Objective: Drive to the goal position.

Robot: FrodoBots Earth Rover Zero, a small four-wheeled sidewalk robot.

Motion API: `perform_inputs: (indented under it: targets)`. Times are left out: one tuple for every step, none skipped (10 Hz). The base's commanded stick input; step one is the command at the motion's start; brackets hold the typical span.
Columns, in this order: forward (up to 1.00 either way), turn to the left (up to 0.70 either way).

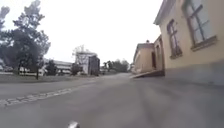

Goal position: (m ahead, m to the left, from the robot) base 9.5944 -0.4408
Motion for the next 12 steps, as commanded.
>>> perform_inputs:
  targets:
    - [1.0, 0.0]
    - [1.0, 0.0]
    - [1.0, 0.0]
    - [1.0, 0.0]
    - [1.0, 0.0]
    - [1.0, 0.0]
    - [1.0, 0.0]
    - [1.0, 0.0]
    - [1.0, 0.0]
    - [1.0, 0.0]
    - [1.0, 0.0]
    - [1.0, 0.0]
